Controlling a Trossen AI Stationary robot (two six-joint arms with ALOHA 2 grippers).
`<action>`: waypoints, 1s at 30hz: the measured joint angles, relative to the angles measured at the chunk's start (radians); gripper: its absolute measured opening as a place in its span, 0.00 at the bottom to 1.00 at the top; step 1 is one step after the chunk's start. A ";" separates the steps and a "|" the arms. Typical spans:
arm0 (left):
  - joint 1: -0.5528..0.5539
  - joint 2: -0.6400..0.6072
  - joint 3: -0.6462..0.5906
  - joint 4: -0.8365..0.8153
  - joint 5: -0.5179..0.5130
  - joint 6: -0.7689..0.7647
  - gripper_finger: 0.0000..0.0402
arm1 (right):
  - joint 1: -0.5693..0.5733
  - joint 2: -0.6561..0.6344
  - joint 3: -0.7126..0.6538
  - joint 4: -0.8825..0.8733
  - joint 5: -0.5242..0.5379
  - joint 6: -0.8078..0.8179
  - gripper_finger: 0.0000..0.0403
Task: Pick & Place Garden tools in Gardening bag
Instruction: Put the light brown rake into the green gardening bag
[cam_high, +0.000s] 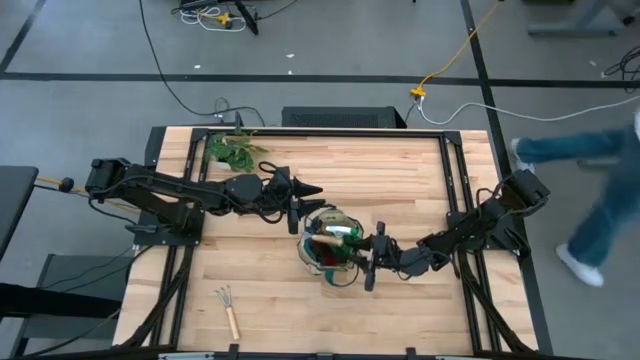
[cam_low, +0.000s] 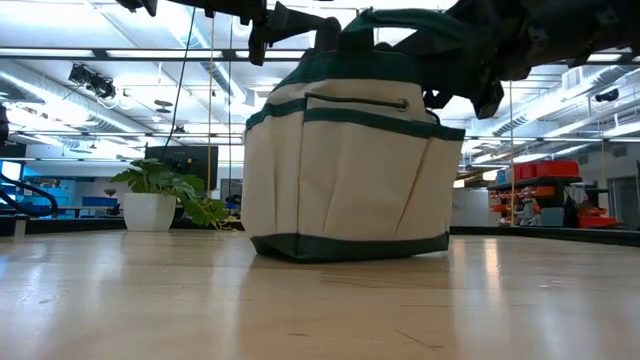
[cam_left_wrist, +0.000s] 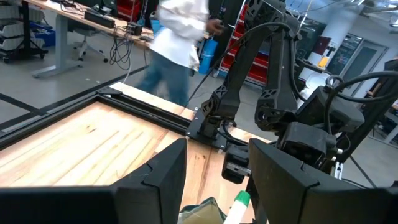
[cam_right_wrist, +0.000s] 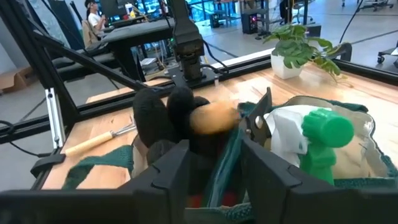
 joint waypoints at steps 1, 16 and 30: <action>0.000 0.000 0.000 0.000 0.000 0.000 0.45 | 0.000 0.000 0.000 -0.006 0.000 0.001 0.37; 0.000 0.000 0.000 -0.033 0.005 0.031 0.45 | 0.023 -0.024 0.000 0.005 0.001 -0.027 0.40; -0.019 0.000 0.001 -0.476 0.184 0.056 0.45 | 0.064 -0.094 0.000 -0.041 0.057 -0.070 0.40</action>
